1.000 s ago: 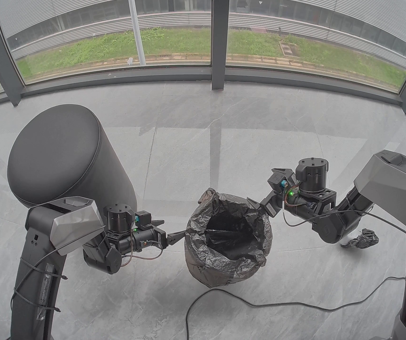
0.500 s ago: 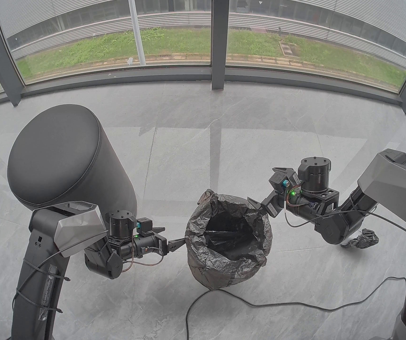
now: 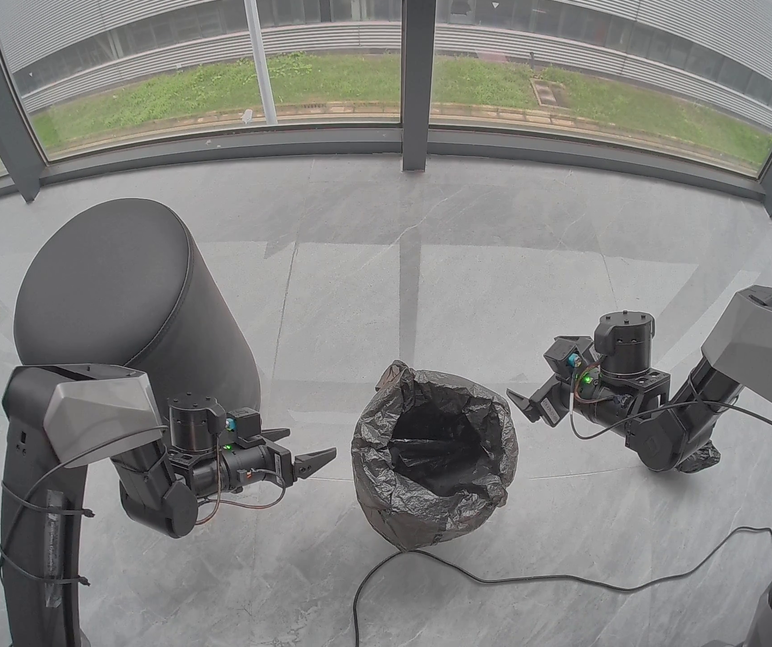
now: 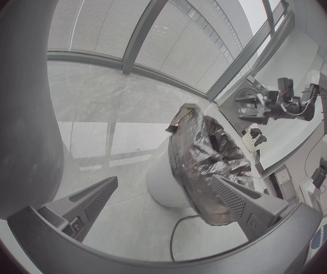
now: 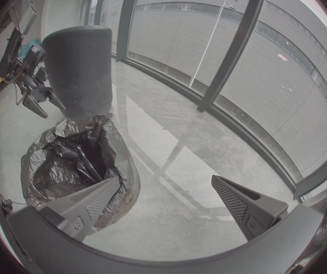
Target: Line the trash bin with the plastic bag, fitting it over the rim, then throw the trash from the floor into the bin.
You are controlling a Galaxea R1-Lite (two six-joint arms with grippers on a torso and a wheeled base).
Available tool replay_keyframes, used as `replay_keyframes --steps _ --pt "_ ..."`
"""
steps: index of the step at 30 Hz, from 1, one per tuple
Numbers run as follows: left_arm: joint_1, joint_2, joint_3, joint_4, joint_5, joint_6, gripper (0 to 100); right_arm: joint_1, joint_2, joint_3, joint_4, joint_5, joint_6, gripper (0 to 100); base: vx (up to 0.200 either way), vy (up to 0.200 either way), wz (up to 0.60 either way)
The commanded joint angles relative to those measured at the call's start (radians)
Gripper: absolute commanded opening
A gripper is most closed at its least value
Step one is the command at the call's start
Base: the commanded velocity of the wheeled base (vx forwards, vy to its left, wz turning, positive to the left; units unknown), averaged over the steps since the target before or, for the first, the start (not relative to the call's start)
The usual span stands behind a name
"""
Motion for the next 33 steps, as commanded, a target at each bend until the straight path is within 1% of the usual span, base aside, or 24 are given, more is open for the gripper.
replay_keyframes --steps 1,5,9,13,14,15,16,17,18,20,21,22,23,24,25,27,28,33 --pt "-0.002 -0.161 0.090 -0.016 0.001 -0.007 100 -0.054 0.012 0.033 0.001 -0.015 0.028 100 0.000 0.000 0.00" --pt "-0.008 -0.197 0.085 -0.002 -0.008 -0.007 100 -0.068 0.044 0.023 0.000 -0.013 0.029 100 0.000 0.000 0.00" --pt "-0.009 -0.174 -0.053 0.079 -0.008 -0.009 100 -0.059 0.057 -0.003 -0.005 -0.013 0.029 100 0.000 0.000 0.00" --pt "-0.029 -0.118 -0.298 0.269 -0.008 -0.010 100 -0.041 0.041 0.003 -0.019 -0.012 0.034 100 0.000 0.000 0.00" --pt "-0.029 -0.116 -0.306 0.277 -0.008 -0.010 100 -0.041 0.041 0.003 -0.019 -0.012 0.034 100 0.000 0.000 0.00" --pt "-0.045 -0.090 -0.393 0.351 -0.008 -0.010 100 -0.039 0.027 0.008 -0.022 -0.012 0.037 100 0.000 0.000 0.00" --pt "-0.051 -0.078 -0.432 0.378 -0.008 -0.010 100 -0.039 0.021 0.010 -0.022 -0.012 0.039 100 0.000 0.000 0.00" --pt "-0.063 -0.049 -0.512 0.427 -0.008 -0.010 100 -0.034 0.011 0.014 -0.022 -0.010 0.039 100 0.000 0.000 0.00" --pt "-0.069 -0.036 -0.544 0.446 -0.008 -0.013 100 -0.031 0.007 0.016 -0.022 -0.012 0.040 100 0.000 0.000 0.00" --pt "-0.085 0.019 -0.674 0.519 -0.005 -0.013 100 -0.025 -0.014 0.028 -0.023 -0.010 0.040 100 0.000 0.000 0.00" --pt "-0.088 0.031 -0.703 0.538 -0.004 -0.015 100 -0.025 -0.019 0.031 -0.023 -0.010 0.042 100 0.000 0.000 0.00" --pt "-0.094 0.056 -0.763 0.576 -0.002 -0.015 100 -0.024 -0.025 0.037 -0.023 -0.010 0.043 100 0.000 0.000 0.00" --pt "-0.094 0.057 -0.771 0.581 -0.002 -0.015 100 -0.024 -0.025 0.037 -0.023 -0.010 0.043 100 0.000 0.000 0.00" --pt "-0.100 0.091 -0.852 0.634 -0.002 -0.015 100 -0.018 -0.032 0.042 -0.026 -0.010 0.043 100 0.000 0.000 0.00" --pt "-0.105 0.111 -0.901 0.662 -0.002 -0.015 100 -0.011 -0.042 0.043 -0.028 -0.010 0.043 100 0.000 0.000 0.00" --pt "-0.105 0.114 -0.906 0.665 -0.002 -0.015 100 -0.011 -0.042 0.043 -0.028 -0.010 0.043 100 0.000 0.000 0.00" --pt "-0.117 0.140 -0.958 0.710 -0.002 -0.013 100 -0.002 -0.052 0.046 -0.026 -0.010 0.045 100 0.000 0.000 0.00" --pt "-0.147 0.165 -0.956 0.719 -0.002 -0.010 100 0.002 -0.071 0.063 -0.026 -0.013 0.060 100 0.000 0.000 0.00"
